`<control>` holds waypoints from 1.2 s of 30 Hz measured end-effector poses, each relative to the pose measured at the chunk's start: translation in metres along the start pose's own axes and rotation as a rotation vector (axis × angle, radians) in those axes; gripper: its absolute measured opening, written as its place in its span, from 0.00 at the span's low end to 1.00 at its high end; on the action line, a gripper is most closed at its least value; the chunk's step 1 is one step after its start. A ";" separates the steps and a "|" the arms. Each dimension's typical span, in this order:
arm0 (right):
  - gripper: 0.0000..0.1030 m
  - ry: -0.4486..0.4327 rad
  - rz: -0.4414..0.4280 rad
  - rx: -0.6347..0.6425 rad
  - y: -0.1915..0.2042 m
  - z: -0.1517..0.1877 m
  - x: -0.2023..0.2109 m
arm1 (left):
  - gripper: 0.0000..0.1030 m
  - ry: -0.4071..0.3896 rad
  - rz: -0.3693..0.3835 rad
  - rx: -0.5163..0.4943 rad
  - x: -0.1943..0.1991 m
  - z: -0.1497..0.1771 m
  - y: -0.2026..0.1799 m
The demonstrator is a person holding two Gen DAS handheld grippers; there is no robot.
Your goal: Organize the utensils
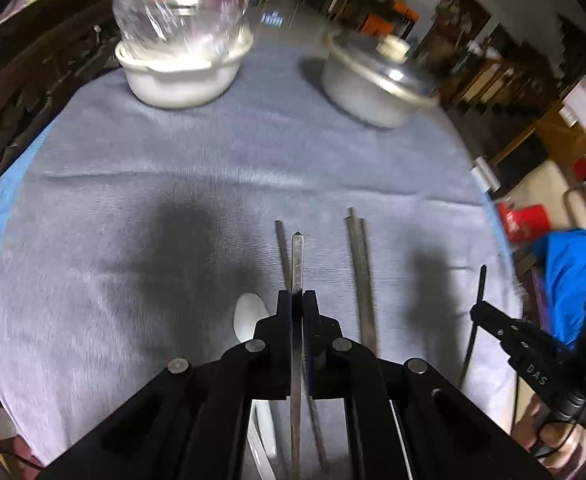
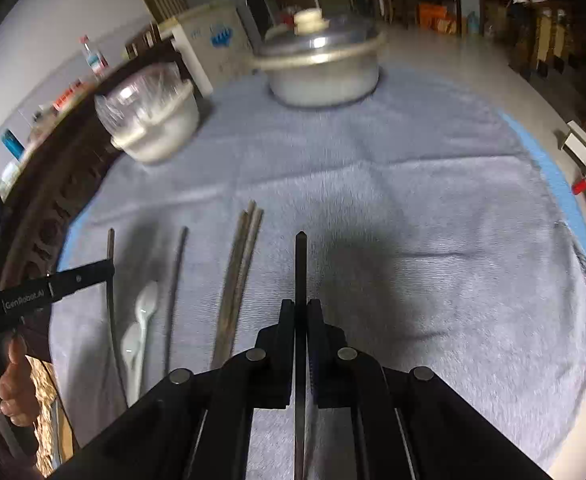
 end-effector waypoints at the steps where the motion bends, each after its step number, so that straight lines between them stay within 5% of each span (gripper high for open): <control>1: 0.06 -0.031 0.007 -0.001 0.001 0.002 0.010 | 0.05 -0.023 0.002 -0.005 0.010 0.003 -0.004; 20: 0.06 -0.534 0.003 -0.043 0.022 0.040 0.200 | 0.05 -0.401 -0.004 -0.208 0.171 0.050 -0.095; 28: 0.07 -0.760 -0.122 -0.082 0.041 0.044 0.287 | 0.05 -0.540 0.041 -0.279 0.241 0.065 -0.135; 36: 0.07 -0.853 -0.166 -0.089 0.074 0.048 0.286 | 0.05 -0.557 0.097 -0.319 0.259 0.083 -0.162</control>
Point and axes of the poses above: each gripper's, at about its wrist camera, not at the fingertips, and x roughly against the way its jaws point, y to its left, z to its underside, the point moved 7 cm from there along -x, roughly the way its jaws point, and after that the axes turned 10 degrees about z, right-handed, at the moved point
